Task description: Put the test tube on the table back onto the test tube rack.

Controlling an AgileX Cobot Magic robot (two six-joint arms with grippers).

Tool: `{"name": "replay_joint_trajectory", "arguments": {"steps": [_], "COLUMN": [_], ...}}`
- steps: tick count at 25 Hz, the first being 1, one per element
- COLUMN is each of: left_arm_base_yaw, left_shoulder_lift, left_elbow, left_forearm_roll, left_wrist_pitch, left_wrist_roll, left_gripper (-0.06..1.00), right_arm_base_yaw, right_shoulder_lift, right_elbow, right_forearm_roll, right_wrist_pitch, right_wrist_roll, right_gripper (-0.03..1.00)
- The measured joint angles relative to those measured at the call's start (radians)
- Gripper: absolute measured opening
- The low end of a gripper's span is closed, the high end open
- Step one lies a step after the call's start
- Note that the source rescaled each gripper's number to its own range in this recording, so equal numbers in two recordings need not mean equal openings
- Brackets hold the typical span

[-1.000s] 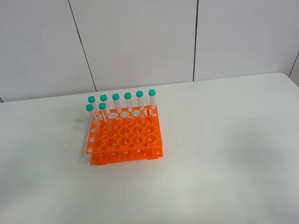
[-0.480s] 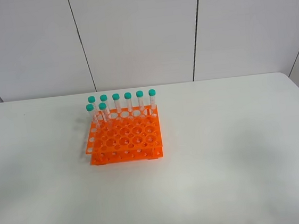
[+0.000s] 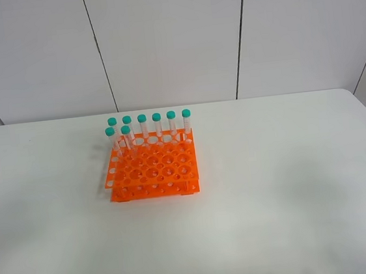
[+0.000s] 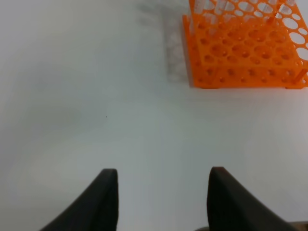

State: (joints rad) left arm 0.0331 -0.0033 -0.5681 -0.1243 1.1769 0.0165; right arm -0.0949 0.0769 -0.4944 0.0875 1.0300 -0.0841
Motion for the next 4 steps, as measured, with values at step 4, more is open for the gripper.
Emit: {"name": "replay_joint_trajectory", "arguments": {"steps": [4], "left_arm_base_yaw": [0.0], "left_shoulder_lift": [0.0], "left_elbow": [0.0], "left_forearm_roll": [0.0], "left_wrist_pitch": [0.0], "left_wrist_roll": [0.0], "left_gripper": [0.41], "right_arm_base_yaw": [0.0], "right_shoulder_lift": [0.0], "right_elbow": [0.0], "right_forearm_roll": [0.0], "right_wrist_pitch": [0.0], "right_wrist_roll": [0.0], "right_gripper": [0.86]}}
